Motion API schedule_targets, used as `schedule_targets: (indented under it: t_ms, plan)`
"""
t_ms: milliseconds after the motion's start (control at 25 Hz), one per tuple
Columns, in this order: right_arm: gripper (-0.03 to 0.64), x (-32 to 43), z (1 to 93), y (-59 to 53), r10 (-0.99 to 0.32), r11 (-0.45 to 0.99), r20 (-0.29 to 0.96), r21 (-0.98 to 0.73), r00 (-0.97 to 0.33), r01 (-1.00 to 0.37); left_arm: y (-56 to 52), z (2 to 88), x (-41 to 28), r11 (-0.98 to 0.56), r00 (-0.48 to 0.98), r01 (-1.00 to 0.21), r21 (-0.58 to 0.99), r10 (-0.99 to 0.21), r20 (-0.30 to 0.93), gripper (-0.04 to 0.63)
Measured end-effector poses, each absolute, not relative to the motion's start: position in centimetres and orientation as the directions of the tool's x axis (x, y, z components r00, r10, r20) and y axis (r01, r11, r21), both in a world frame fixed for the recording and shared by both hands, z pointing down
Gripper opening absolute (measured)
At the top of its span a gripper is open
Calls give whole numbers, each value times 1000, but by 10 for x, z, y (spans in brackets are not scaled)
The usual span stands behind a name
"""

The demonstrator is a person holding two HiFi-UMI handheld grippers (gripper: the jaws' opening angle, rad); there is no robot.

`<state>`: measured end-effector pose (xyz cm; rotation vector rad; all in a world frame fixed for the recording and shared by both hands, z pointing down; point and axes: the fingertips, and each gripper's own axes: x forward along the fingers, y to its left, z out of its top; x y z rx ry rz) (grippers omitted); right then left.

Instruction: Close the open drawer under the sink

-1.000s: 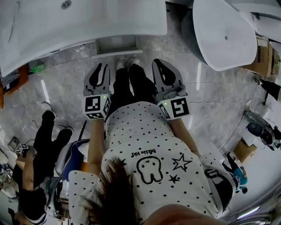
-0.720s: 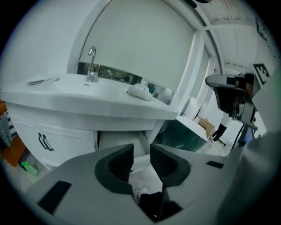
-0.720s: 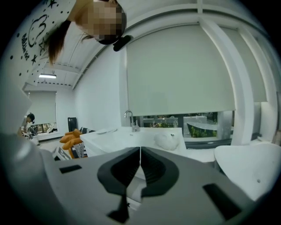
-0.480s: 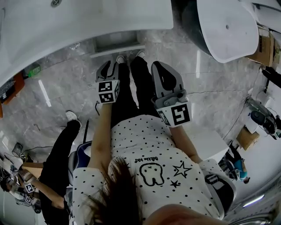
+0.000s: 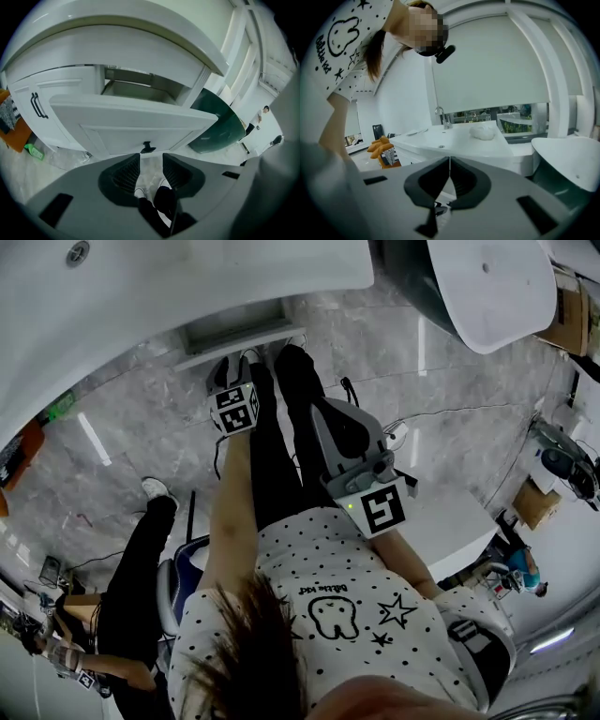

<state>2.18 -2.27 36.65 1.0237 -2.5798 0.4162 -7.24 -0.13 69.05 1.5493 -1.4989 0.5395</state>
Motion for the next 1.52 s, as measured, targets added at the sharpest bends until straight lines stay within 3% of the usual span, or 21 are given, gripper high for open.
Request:
schedule_targets:
  t_ms: [880, 1120, 1520]
  plan:
    - [15, 40, 397, -15, -571, 684, 450, -201, -686, -701, -39, 720, -66, 136, 131, -959, 248, -564, 816, 150]
    - [15, 34, 436, -58, -595, 691, 475, -108, -648, -714, -36, 720, -65, 135, 116, -963, 234, -575, 810, 146]
    - [15, 19, 496, -86, -588, 664, 517, -131, -622, -736, -39, 723, -70, 132, 122, -959, 249, -603, 789, 143]
